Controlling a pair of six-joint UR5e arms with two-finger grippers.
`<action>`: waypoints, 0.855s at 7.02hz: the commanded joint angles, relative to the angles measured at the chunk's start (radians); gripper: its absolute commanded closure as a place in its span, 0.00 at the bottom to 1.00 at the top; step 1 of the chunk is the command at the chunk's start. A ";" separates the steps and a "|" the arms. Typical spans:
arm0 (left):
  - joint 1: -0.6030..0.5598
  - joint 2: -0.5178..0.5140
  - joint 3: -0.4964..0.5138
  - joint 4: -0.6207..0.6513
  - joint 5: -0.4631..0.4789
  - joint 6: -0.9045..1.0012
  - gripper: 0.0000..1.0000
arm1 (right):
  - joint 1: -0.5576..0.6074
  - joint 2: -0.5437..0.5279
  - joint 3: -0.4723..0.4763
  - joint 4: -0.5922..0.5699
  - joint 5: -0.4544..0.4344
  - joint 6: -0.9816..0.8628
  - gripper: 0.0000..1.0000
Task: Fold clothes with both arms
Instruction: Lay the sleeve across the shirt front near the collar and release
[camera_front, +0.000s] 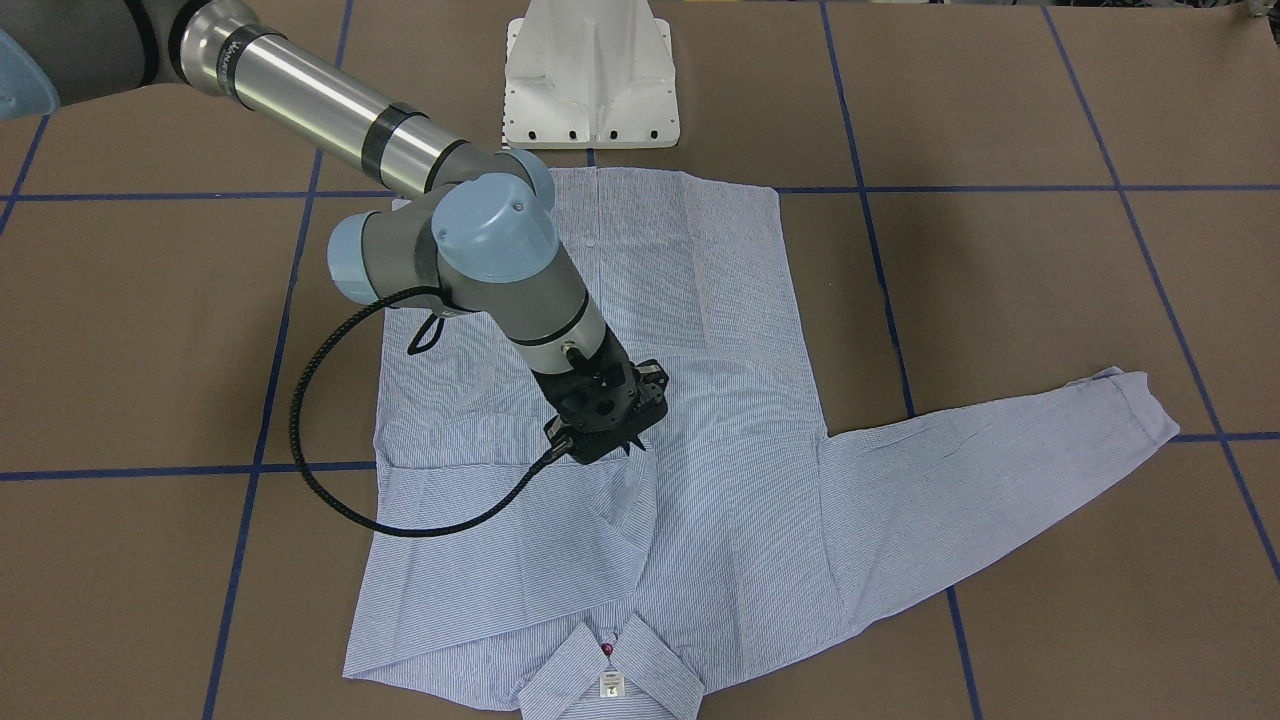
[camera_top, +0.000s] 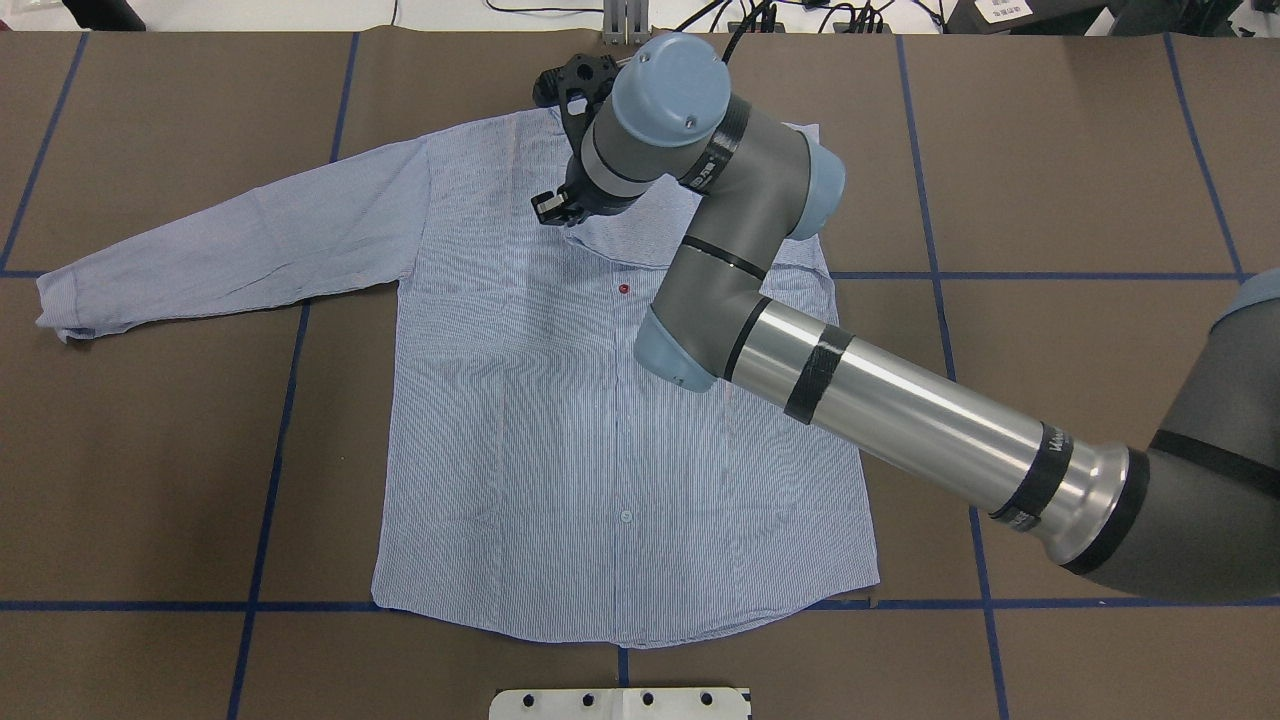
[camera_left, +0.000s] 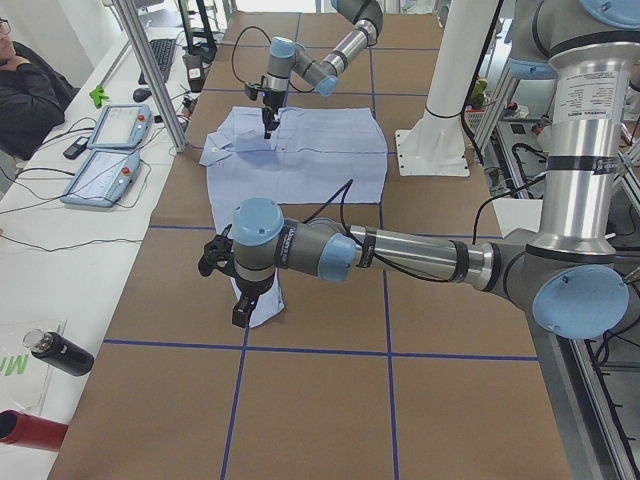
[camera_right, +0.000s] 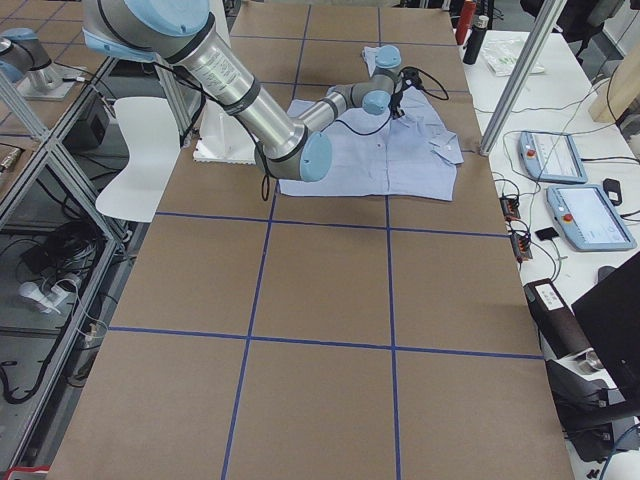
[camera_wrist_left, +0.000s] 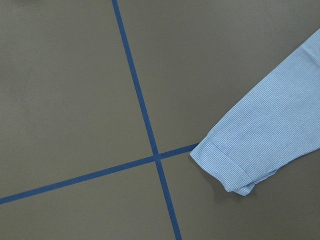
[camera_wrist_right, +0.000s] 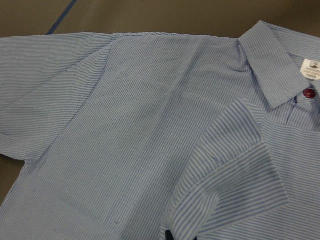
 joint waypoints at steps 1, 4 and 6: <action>0.000 0.002 0.001 0.000 0.000 0.000 0.00 | -0.068 0.043 -0.047 0.000 -0.111 0.000 0.51; 0.000 0.002 0.001 0.000 0.000 0.000 0.00 | -0.099 0.043 -0.048 -0.006 -0.185 0.000 0.01; 0.000 0.000 0.009 0.000 0.000 0.000 0.00 | -0.099 0.043 -0.047 -0.009 -0.187 0.003 0.01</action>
